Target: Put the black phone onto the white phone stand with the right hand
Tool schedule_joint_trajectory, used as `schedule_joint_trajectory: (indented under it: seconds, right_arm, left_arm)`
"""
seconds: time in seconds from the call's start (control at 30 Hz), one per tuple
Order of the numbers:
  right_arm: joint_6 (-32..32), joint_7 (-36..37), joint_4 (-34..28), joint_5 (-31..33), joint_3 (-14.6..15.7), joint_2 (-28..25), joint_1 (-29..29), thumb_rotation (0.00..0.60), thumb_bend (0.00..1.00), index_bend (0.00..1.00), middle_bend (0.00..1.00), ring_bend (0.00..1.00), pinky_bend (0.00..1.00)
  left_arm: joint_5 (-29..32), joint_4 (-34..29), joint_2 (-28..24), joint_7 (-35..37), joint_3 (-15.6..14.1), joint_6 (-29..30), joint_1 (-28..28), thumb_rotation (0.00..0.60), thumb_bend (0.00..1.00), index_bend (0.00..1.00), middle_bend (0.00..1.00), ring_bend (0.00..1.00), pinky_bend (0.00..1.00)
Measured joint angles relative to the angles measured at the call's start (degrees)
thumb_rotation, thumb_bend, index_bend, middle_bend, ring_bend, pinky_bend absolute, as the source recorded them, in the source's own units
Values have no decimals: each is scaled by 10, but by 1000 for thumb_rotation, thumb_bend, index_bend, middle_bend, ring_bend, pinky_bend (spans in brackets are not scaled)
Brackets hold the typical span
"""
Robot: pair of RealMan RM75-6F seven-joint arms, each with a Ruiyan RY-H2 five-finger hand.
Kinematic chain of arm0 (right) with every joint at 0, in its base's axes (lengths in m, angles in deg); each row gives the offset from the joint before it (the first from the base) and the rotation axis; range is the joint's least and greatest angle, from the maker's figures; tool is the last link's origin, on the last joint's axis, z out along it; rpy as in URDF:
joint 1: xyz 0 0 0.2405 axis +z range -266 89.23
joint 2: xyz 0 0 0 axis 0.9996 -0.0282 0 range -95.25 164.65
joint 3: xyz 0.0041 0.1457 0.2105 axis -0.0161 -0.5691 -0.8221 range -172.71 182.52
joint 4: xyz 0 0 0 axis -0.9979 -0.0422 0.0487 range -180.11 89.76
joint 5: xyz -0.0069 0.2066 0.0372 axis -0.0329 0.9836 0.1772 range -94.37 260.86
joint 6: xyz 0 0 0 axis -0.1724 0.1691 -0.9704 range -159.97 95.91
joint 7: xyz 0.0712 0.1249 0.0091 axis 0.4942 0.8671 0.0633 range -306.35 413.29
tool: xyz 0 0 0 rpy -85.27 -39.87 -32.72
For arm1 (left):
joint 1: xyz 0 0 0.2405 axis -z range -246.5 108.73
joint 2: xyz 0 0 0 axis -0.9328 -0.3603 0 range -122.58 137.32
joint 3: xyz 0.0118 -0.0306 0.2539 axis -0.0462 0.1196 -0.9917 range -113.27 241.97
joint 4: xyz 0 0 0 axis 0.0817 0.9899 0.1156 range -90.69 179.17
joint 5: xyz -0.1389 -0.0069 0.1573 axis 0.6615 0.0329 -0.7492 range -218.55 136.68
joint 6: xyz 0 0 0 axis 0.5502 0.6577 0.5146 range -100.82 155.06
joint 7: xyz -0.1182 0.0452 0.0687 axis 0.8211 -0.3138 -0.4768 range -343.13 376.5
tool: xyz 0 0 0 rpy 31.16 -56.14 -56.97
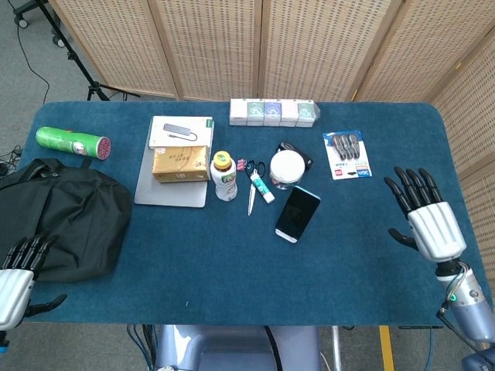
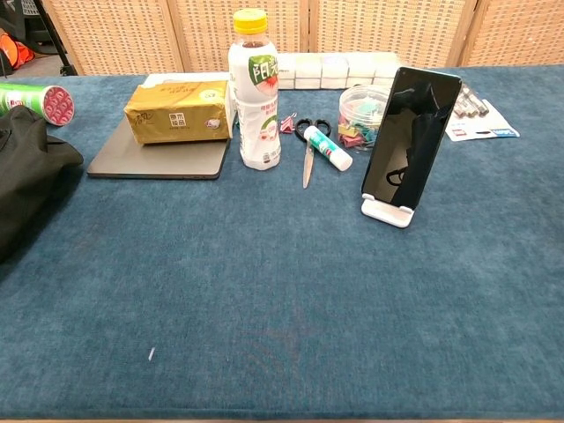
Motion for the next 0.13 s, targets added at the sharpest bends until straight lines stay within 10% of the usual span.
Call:
schedule_joint_trajectory:
  seconds: [0.13]
  right_arm:
    - [27,2,4,-1,9,20,-39,600,0,0,0,0,0]
  left_arm:
    - [-6,3,0,2,-1,7,-3,600,0,0,0,0,0]
